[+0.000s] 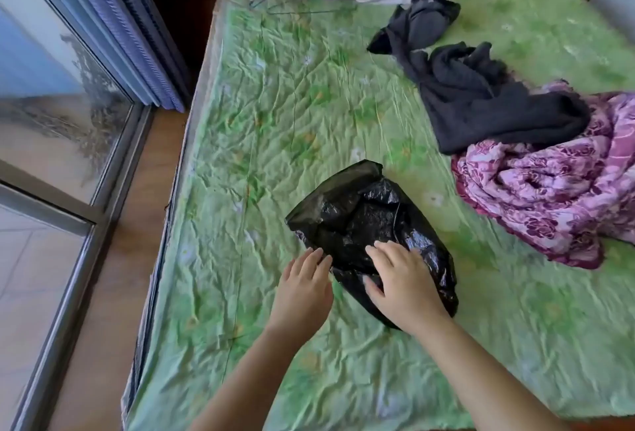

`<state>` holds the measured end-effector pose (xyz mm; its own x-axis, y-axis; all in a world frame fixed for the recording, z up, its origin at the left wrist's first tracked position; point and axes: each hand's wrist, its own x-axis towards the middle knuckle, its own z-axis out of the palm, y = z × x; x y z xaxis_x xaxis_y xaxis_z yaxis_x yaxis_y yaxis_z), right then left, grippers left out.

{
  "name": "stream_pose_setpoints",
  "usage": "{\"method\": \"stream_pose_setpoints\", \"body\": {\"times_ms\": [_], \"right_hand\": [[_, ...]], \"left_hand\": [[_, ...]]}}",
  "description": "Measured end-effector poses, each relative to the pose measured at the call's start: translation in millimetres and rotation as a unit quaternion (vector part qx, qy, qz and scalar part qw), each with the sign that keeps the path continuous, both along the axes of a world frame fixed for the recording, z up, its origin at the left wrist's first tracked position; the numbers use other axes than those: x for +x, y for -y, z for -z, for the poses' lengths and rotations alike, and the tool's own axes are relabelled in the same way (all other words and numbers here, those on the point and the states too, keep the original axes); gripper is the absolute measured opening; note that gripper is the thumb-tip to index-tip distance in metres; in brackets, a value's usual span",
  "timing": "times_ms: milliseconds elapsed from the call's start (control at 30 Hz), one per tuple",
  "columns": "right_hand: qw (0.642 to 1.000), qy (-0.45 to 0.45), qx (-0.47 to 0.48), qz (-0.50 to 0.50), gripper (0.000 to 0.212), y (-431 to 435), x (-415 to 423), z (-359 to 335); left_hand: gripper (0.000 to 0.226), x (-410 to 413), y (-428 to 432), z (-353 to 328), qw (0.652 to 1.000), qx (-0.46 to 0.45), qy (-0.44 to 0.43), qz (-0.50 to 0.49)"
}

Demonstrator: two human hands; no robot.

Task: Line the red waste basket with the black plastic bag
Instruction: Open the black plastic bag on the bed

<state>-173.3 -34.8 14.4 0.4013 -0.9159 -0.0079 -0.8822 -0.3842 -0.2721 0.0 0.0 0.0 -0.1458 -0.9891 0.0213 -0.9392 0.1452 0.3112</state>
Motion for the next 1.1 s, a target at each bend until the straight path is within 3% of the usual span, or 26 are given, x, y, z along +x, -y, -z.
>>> {"method": "stream_pose_setpoints", "body": {"times_ms": [433,567,767,900,1100], "right_hand": [[0.985,-0.044,0.164,-0.002,0.063,25,8,155],[0.985,-0.033,0.168,0.012,0.055,25,4,172],[0.986,0.068,0.15,0.035,0.023,31,-7,165],[0.98,0.132,0.143,0.04,0.021,41,-21,139],[0.974,0.193,0.113,0.032,0.022,49,-40,78]], "left_hand": [[0.041,-21,43,115,0.999,0.048,-0.02,-0.006],[0.041,-23,43,132,0.993,0.099,-0.059,-0.029],[0.043,-34,46,133,0.994,0.089,-0.065,-0.012],[0.048,-41,52,119,0.992,0.104,-0.067,0.007],[0.041,-56,61,68,0.997,0.041,-0.059,0.026]]}}
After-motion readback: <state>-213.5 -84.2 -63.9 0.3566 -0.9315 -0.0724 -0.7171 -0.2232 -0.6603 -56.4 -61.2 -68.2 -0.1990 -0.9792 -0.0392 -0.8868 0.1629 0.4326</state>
